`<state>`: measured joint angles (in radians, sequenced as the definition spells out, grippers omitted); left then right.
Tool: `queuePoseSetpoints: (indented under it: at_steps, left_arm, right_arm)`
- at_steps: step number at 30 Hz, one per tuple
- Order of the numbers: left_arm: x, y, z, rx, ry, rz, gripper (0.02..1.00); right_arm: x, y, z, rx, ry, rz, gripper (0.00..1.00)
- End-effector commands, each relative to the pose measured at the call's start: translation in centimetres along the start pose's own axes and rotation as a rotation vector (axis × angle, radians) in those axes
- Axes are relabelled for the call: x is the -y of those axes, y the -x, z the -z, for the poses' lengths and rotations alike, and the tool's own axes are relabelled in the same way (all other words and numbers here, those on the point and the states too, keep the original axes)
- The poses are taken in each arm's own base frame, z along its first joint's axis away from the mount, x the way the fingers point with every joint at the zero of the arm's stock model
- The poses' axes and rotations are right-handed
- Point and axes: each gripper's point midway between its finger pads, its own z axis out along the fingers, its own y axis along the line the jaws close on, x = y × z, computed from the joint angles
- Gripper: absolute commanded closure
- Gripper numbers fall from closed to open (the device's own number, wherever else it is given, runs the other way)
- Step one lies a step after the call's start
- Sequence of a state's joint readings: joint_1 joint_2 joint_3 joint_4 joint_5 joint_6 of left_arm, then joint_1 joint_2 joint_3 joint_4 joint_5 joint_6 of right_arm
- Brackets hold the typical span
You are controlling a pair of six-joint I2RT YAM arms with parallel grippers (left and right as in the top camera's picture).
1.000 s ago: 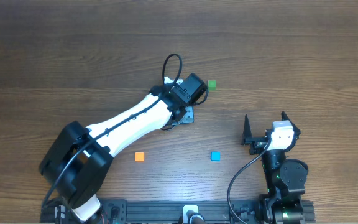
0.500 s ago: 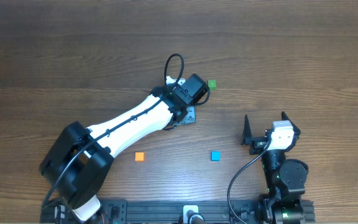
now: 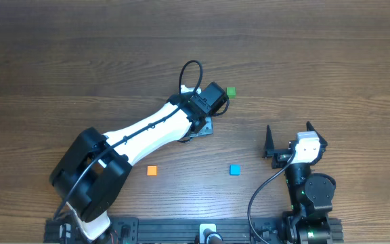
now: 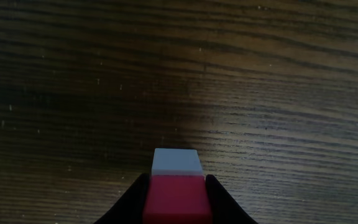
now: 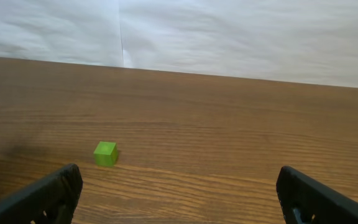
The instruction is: Stack Cubes
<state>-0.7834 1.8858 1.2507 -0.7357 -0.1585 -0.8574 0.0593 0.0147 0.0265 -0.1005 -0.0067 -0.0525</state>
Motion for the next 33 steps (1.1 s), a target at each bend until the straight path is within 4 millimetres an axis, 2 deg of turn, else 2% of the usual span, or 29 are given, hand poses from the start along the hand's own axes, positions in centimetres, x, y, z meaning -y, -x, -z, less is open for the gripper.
queuePoseSetpoints:
  at_steps: [1, 10, 17, 33]
  left_arm:
    - [-0.48, -0.08, -0.50, 0.005, 0.024, 0.012, 0.976]
    - [-0.58, 0.00, -0.51, 0.010, 0.029, 0.012, 0.919]
    - [-0.58, 0.00, -0.51, 0.010, 0.030, 0.012, 0.807]
    - [-0.57, 0.01, -0.51, 0.011, 0.029, 0.012, 0.715]
  right_arm:
    - [-0.07, -0.22, -0.03, 0.001, 0.006, -0.003, 0.009]
    - [-0.07, -0.22, -0.03, 0.001, 0.006, -0.003, 0.007]
    - [-0.07, -0.22, -0.03, 0.001, 0.006, -0.003, 0.009]
    - [-0.07, -0.22, -0.03, 0.001, 0.006, -0.003, 0.009]
